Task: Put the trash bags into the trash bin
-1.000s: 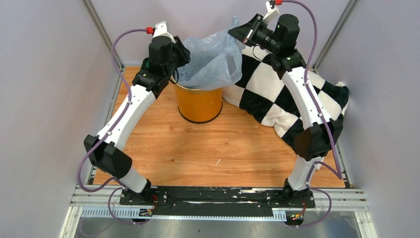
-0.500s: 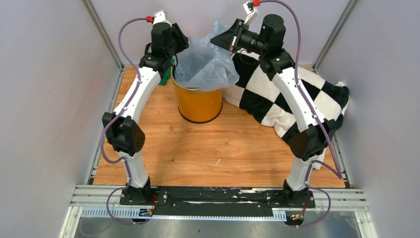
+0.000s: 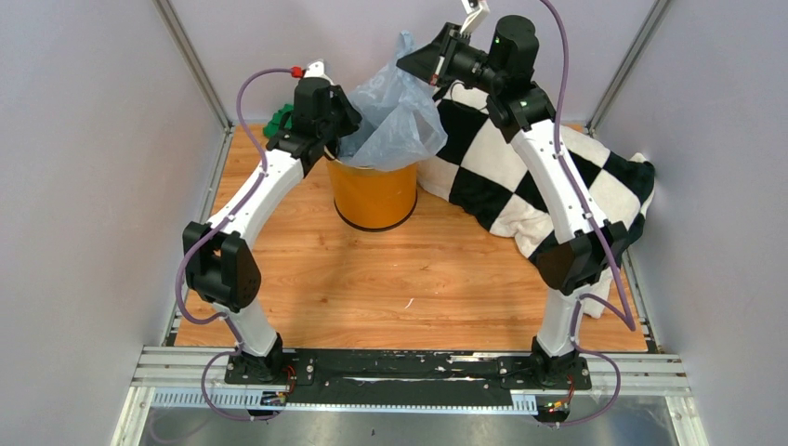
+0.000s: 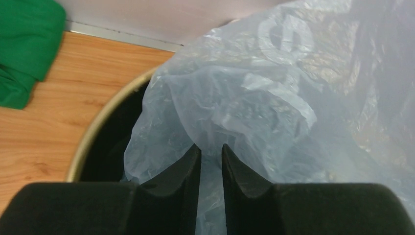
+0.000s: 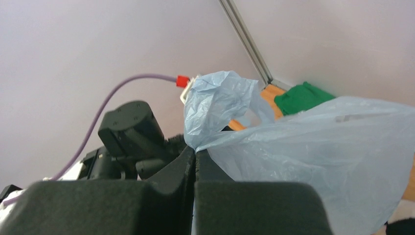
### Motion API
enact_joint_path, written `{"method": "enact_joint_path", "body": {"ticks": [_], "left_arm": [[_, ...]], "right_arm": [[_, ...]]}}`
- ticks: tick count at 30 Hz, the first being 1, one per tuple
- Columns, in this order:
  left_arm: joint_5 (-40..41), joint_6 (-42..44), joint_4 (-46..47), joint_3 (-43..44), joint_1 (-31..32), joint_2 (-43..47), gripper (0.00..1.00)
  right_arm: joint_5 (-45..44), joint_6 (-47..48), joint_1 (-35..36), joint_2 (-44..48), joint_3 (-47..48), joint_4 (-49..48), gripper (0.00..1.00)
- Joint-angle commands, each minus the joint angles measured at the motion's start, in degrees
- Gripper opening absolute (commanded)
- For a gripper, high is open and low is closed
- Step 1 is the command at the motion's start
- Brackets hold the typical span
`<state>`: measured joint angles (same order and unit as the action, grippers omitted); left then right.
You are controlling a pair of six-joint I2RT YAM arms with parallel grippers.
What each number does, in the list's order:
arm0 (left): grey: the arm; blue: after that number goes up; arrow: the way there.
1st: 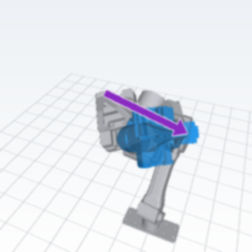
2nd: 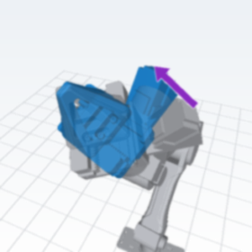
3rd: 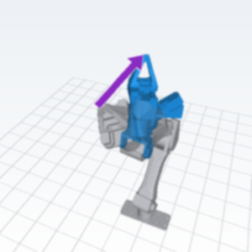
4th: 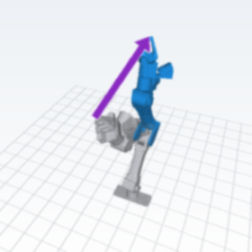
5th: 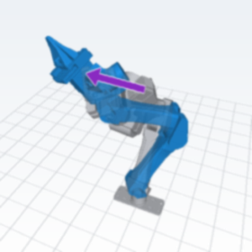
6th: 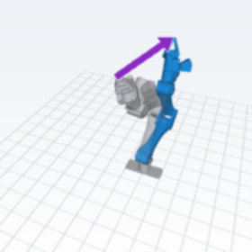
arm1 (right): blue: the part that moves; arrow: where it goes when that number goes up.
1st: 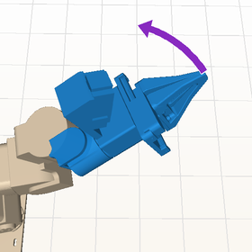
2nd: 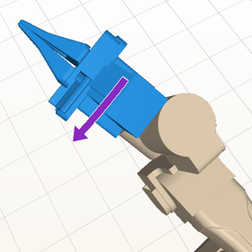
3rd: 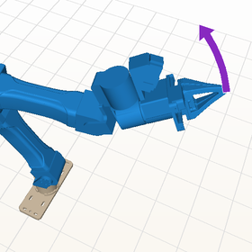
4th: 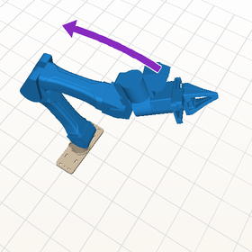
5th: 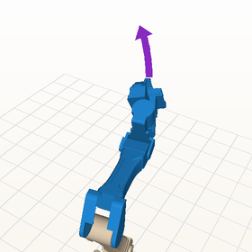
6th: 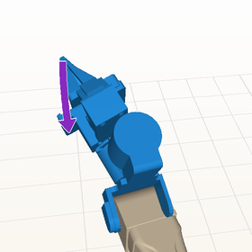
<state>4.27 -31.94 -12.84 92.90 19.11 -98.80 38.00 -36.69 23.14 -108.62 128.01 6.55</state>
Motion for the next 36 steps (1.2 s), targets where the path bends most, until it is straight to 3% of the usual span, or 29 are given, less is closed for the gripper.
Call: {"method": "enact_joint_path", "body": {"ticks": [1,5,10,18,28,31,36], "left_arm": [[-0.8,-0.4,0.7,-1.0,0.9,-0.9,0.24],[0.5,0.4,-0.3,0.7,0.9,0.3,0.26],[4.1,3.1,-1.9,3.0,0.8,5.4,0.44],[4.6,4.8,-3.8,-0.3,-1.0,14.9,0.56],[-9.4,8.1,-2.3,-12.2,0.7,27.7,0.61],[-11.4,10.0,-2.1,-14.4,1.9,28.5,0.68],[-14.4,10.3,-3.5,-14.6,3.4,27.3,0.69]], "right_arm": [[0.1,-3.8,0.5,-5.0,5.4,-4.0,0.0],[0.8,-6.4,0.9,-8.2,6.9,-9.6,0.0],[-0.1,-7.3,0.9,-10.3,6.6,-15.4,0.0],[-5.5,-9.5,1.1,-10.5,3.1,-25.9,0.0],[-9.3,-11.0,3.3,-15.2,8.0,-27.0,0.0],[-9.5,-11.4,3.5,-15.6,8.0,-27.4,0.0],[-9.8,-11.4,3.9,-15.7,8.8,-26.9,0.0]]}}
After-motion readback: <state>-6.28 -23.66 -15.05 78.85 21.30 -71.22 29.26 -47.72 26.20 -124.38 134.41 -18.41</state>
